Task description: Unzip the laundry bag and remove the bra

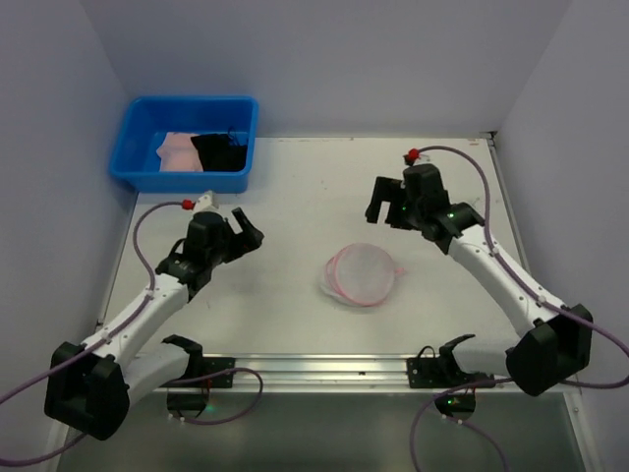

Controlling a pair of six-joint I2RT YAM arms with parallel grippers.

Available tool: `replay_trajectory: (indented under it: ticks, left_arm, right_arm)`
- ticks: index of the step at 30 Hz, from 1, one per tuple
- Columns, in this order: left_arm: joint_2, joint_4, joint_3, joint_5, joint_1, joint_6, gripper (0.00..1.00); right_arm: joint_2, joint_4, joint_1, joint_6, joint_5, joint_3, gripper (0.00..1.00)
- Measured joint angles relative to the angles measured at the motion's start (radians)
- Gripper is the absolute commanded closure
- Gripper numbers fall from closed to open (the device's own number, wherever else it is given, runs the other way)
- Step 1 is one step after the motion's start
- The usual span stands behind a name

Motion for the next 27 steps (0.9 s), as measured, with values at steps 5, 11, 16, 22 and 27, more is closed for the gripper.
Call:
replay_trajectory:
  ticks: [5,11,16,22,27]
  left_arm:
    - [-0.090,-0.130,0.138,-0.018,0.161,0.116,0.00]
    - [-0.218,-0.328,0.390,-0.112,0.188,0.257,0.00]
    - [-0.339,-0.448,0.581,-0.209,0.188,0.338,0.00]
    - [-0.503,-0.556,0.734,-0.280,0.189,0.417,0.00]
    - [-0.609,-0.605,0.773,-0.330,0.189,0.442,0.00]
  right_arm:
    - [-0.178,-0.035,-0.256,-0.024,0.004,0.031,0.01]
    - [-0.448,-0.106,-0.360,-0.045,0.076,0.072,0.01]
    - [-0.678,-0.149,-0.360,-0.047,0.089,0.082,0.01]
    - [-0.859,-0.188,-0.360,-0.095,0.098,0.120,0.01]
    - [-0.985,-0.206,-0.359,-0.140,0.111,0.127,0.01]
